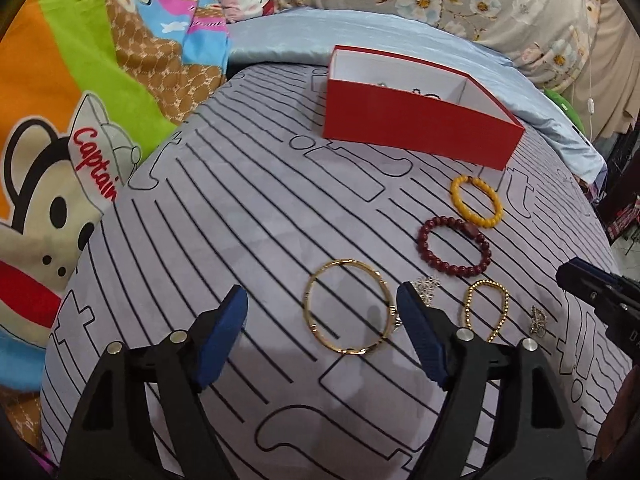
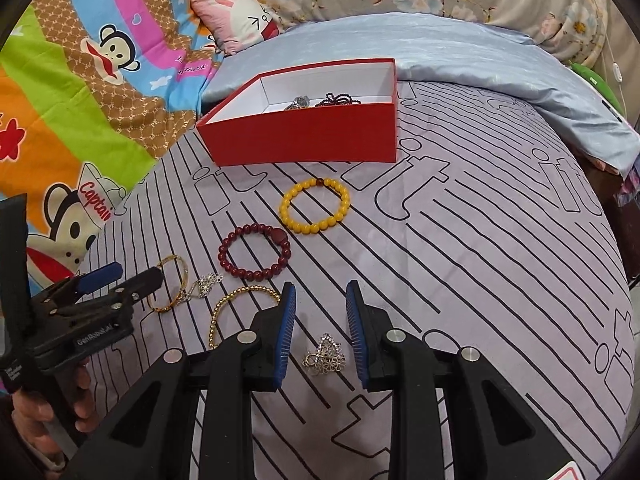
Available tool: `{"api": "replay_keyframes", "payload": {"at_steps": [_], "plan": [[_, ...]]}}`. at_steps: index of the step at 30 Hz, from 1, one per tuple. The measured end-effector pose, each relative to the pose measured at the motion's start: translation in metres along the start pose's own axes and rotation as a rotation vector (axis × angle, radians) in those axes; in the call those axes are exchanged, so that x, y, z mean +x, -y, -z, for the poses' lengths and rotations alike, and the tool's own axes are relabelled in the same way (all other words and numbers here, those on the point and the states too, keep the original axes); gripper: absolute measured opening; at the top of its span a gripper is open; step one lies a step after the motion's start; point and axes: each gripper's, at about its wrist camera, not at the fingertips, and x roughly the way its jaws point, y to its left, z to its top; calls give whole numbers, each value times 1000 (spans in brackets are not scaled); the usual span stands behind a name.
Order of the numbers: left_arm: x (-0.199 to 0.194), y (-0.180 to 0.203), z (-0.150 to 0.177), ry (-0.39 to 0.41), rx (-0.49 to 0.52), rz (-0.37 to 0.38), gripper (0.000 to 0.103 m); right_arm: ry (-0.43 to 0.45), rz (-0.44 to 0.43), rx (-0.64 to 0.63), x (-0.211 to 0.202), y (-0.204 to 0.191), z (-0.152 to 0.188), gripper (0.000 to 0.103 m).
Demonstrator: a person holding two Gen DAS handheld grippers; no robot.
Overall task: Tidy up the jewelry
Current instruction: 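Move both grippers back toward the remaining jewelry, then position the left gripper over the gold bangle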
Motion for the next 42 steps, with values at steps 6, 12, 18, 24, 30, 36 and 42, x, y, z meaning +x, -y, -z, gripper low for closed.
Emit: {"api": "replay_keyframes", "payload": {"at_steps": [6,12,18,24,30,36,42], "plan": [[15,10,-1,-26,20,-16,74,-2,-3,-1,-2,-1,-1,24],[23,10,5,-33,28,-42,71,-10,-1,3,0,1,-2,24],[22,11,6,-16,47,-46,58,-24,-10,0,7,-1,-3,24],[20,11,5,-12,54,-16,53,-31,-8,-5,17,-4,-9,25],[18,7,2,-2,41,-6,53,-18,-4,26,33,2,-32,24],[22,4,1,-6,34,-8,53,-20,18,33,54,5,-52,24],[23,3,0,-4,32,-9,53,-29,40,25,71,6,-60,24]]}}
